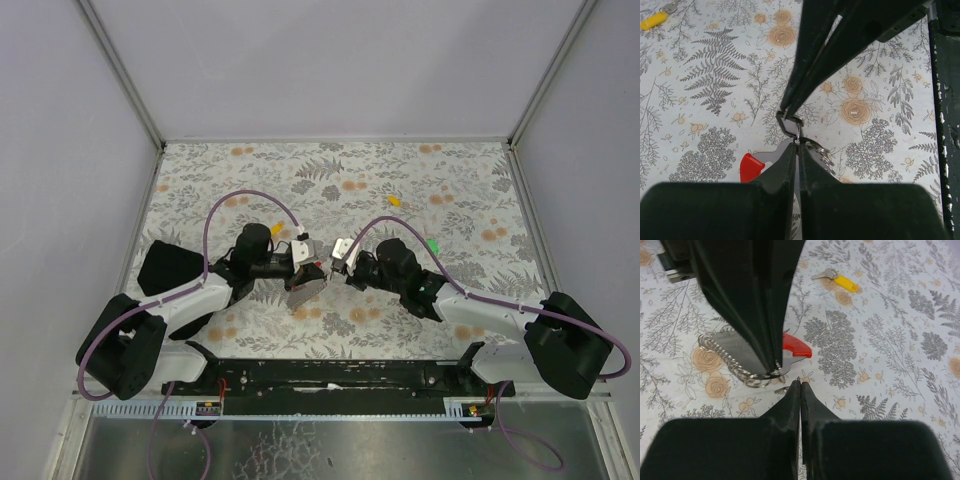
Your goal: Put the keys on the keyring
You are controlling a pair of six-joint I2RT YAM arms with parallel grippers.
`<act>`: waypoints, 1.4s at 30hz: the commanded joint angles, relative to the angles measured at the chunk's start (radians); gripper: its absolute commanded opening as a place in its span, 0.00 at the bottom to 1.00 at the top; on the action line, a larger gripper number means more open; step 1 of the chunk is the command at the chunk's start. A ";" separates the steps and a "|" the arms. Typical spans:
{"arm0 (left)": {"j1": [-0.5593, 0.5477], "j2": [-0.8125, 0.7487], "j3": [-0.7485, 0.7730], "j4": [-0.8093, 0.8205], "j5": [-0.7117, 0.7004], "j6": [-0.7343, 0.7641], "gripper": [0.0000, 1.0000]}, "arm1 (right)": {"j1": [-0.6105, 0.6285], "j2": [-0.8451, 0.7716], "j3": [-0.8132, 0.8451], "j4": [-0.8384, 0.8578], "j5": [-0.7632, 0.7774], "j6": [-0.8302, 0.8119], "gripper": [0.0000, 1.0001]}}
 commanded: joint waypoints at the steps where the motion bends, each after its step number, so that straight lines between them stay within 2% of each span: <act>1: -0.004 -0.010 0.015 0.064 0.039 0.004 0.00 | 0.001 -0.004 0.003 0.096 0.049 0.019 0.00; 7: -0.005 -0.013 0.014 0.065 0.029 0.002 0.00 | 0.002 0.004 0.009 0.092 0.021 0.018 0.00; 11: -0.005 -0.019 0.011 0.065 0.024 0.005 0.00 | 0.002 -0.017 0.003 0.039 0.095 0.026 0.00; 22: -0.004 -0.051 -0.040 0.133 0.120 0.047 0.00 | 0.001 -0.109 -0.008 -0.238 0.254 0.264 0.00; 33: -0.002 -0.021 -0.030 0.098 0.192 0.138 0.00 | 0.001 -0.241 -0.110 -0.120 0.084 0.190 0.00; 42: -0.002 -0.080 -0.059 0.104 0.164 0.206 0.00 | 0.002 -0.205 -0.114 0.004 0.094 0.238 0.00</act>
